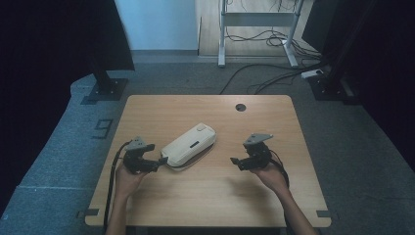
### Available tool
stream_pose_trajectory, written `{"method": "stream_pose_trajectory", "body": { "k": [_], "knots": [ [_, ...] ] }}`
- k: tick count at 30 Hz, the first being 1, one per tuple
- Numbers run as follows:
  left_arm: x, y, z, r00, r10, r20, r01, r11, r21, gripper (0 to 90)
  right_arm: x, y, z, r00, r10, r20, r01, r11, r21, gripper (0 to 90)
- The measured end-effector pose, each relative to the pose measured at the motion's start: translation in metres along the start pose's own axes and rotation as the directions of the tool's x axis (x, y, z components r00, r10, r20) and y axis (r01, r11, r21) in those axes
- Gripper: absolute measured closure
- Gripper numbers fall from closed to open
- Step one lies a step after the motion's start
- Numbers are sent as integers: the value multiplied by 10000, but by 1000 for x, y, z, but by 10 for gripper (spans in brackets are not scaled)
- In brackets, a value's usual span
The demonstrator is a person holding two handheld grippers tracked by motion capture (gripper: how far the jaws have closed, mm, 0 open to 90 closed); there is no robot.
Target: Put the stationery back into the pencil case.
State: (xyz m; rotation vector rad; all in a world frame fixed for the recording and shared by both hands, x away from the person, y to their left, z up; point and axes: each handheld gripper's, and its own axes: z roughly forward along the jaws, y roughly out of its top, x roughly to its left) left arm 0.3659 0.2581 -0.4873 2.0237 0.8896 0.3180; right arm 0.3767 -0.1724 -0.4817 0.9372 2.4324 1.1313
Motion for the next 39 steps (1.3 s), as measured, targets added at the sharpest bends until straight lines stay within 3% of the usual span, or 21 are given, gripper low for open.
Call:
{"method": "stream_pose_trajectory", "body": {
  "k": [13,18,22,25,27,28,39],
  "knots": [
    [9,-23,13,9982,-106,-583,154,9965,817,52,-11,-46,-16,9964,583,616,-603,9977,305,88],
    [11,-30,19,9984,-168,-533,218,9953,947,34,-15,-70,-14,9912,898,969,-946,9944,464,28],
    [13,-36,26,9983,-171,-555,242,9914,1288,25,-16,-87,-12,9868,1053,1229,-1139,9913,656,17],
    [11,-39,33,9967,66,-808,83,9831,1831,4,-16,-97,-9,9851,1106,1317,-1222,9890,836,17],
    [10,-42,40,9949,270,-970,-46,9745,2242,0,-17,-101,-8,9849,1147,1299,-1265,9882,863,0],
    [8,-43,43,9932,452,-1072,-198,9737,2271,0,-17,-103,-8,9844,1184,1304,-1291,9887,767,0],
    [7,-43,44,9922,327,-1202,-51,9748,2232,0,-16,-106,-9,9831,1220,1364,-1312,9895,606,0]
  ]
}}
